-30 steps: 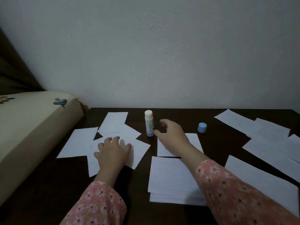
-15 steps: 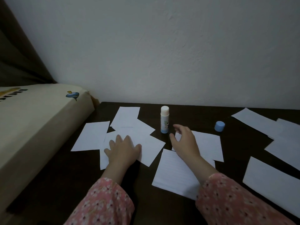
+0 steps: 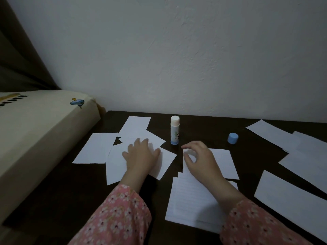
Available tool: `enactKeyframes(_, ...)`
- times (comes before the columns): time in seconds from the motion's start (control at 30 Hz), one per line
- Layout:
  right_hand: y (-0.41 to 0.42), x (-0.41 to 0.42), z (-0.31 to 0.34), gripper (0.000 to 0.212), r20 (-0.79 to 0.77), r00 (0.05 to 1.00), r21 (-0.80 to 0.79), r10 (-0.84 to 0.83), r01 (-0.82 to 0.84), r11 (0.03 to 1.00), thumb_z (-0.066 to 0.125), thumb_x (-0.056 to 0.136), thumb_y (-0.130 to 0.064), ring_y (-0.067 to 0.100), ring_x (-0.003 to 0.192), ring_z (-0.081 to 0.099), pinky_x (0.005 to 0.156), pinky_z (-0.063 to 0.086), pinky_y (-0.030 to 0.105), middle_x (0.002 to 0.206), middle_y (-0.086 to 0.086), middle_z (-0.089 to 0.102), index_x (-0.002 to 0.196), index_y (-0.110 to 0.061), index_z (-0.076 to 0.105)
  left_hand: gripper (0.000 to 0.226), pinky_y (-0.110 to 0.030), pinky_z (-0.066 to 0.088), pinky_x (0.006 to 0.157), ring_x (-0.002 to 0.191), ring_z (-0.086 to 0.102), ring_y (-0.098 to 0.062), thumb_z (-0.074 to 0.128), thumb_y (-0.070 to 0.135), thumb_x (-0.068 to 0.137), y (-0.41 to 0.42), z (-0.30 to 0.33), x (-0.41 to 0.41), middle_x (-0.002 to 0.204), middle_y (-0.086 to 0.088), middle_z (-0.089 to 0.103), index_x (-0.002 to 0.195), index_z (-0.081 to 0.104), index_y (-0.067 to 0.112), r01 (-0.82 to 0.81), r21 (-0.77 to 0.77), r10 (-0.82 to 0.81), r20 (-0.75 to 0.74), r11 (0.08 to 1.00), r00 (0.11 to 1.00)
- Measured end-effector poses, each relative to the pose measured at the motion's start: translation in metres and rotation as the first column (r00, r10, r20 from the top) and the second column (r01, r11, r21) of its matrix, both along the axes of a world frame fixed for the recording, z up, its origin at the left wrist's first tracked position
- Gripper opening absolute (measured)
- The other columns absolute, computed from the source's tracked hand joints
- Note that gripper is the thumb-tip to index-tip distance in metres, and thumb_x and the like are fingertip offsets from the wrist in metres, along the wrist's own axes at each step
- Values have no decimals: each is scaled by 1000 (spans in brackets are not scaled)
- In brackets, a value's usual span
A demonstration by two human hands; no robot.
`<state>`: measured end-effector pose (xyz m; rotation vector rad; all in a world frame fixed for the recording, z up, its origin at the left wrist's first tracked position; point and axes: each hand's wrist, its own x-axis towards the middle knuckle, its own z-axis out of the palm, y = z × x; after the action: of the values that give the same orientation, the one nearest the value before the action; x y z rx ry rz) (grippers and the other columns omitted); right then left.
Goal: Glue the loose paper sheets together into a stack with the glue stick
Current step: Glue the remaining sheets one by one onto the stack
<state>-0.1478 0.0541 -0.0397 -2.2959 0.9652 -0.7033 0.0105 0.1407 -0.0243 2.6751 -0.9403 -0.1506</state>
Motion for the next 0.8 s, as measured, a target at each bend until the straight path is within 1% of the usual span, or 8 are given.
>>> enactKeyframes(0.07,-6,-10,7,31,-51,997,-9,-63,62,998,61,91,-34,2,120,40,91,31,11,132,-12,44,122,-35,57,62,-48,28,108,136,35,-24,54,54,89,-17,0,-10,150,0,37,143,38,28,0,-212,-26,-121,977,992)
enactKeyframes(0.17,-13,-29,7,73,-394,904,-6,-168,180,984,59,78,-68,15,138,27,110,27,42,149,-7,31,140,-34,42,63,-41,39,104,132,42,-21,64,44,87,-39,-2,-22,145,0,44,142,40,25,-70,-449,-111,-364,891,925)
enactKeyframes(0.23,-15,-40,1,90,-473,865,40,-167,210,977,56,73,-77,18,143,19,115,18,47,156,-4,23,147,-31,31,63,-37,43,100,128,46,-20,68,36,86,-49,-6,-30,142,0,48,142,40,23,-81,-537,-186,-424,839,886)
enactKeyframes(0.3,-16,-45,-4,94,-454,875,45,-166,209,977,54,74,-77,18,144,16,117,13,46,158,-5,19,150,-31,24,60,-36,44,99,126,49,-19,68,32,86,-59,-8,-33,138,1,51,139,42,23,-87,-587,-225,-437,805,871)
enactKeyframes(0.5,-19,-39,-1,92,-463,874,79,-146,205,976,61,78,-67,20,146,12,117,13,48,159,-2,16,151,-36,14,47,-31,45,92,121,53,-19,62,31,91,-65,-15,-26,133,1,55,134,46,23,-53,-609,-220,-365,791,905)
enactKeyframes(0.63,-18,-37,-1,83,-481,866,89,-139,206,975,59,82,-63,22,147,10,117,10,48,160,-1,14,151,-34,22,36,-31,47,83,102,52,-14,49,36,97,-55,-10,-16,127,-5,54,128,43,19,-34,-595,-216,-344,803,914)
enactKeyframes(0.73,-17,-38,1,76,-444,879,57,-172,220,974,60,85,-58,20,143,21,115,17,47,156,-3,26,148,-32,28,33,-41,43,93,97,49,-18,39,41,99,-38,-5,-8,117,-7,53,120,41,16,-22,-431,-89,-236,902,968)
enactKeyframes(0.8,-18,-37,5,71,-425,884,42,-196,236,971,62,85,-54,20,137,32,111,25,46,149,-3,37,146,-31,33,32,-40,36,90,93,46,-18,44,44,95,-21,-3,-3,105,-4,50,112,42,16,18,-283,-52,-111,959,992)
